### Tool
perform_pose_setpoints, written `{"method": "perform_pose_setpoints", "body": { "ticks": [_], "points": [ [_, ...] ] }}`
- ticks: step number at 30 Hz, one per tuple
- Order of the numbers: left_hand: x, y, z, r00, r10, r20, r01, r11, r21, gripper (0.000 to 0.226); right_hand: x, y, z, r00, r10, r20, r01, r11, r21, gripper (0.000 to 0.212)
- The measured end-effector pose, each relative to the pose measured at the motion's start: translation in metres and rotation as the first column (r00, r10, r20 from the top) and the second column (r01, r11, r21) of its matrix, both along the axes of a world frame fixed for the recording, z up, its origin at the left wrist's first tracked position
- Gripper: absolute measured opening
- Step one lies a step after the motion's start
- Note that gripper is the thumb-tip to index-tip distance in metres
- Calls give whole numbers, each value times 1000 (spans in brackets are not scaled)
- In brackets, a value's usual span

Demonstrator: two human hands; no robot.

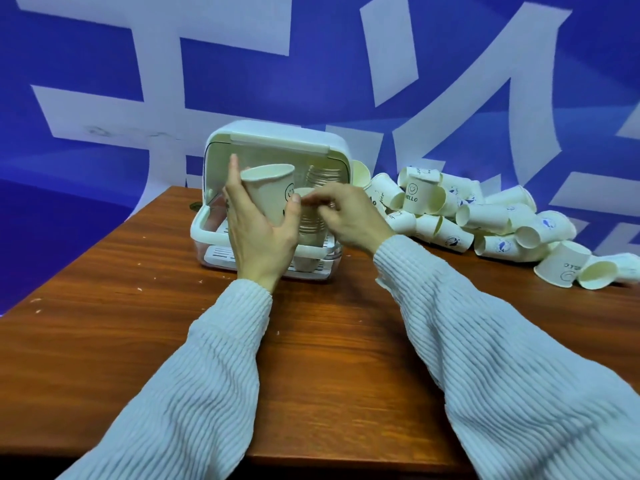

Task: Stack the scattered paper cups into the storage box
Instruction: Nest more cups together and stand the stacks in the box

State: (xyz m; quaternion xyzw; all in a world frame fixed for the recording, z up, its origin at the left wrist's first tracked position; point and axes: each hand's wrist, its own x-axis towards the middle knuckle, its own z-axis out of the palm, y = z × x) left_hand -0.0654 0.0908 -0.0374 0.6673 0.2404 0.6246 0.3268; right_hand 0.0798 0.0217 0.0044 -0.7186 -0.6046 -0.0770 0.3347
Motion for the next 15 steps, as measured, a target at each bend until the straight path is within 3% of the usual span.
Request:
{"method": "perform_pose_setpoints", "body": {
  "ticks": [3, 9, 12, 15],
  "points": [
    [0, -1, 0, 1000, -11, -24, 10, 1000, -17, 93, -11, -6, -16, 997, -11, 75, 12, 1000, -11, 39],
    [6, 0, 10, 998, -36, 57, 40, 996, -78, 77, -8, -14, -37, 997, -80, 1, 79, 989, 125, 49],
    [13, 5, 27, 997, -57, 51, 60, 995, -76, 69, -14, -18, -50, 986, -137, -91, 155, 962, 225, 56],
    [23, 11, 39, 996, -69, -53, 68, 997, -24, 69, -15, -21, -58, 961, -195, -199, 252, 912, 324, 55]
  ]
}}
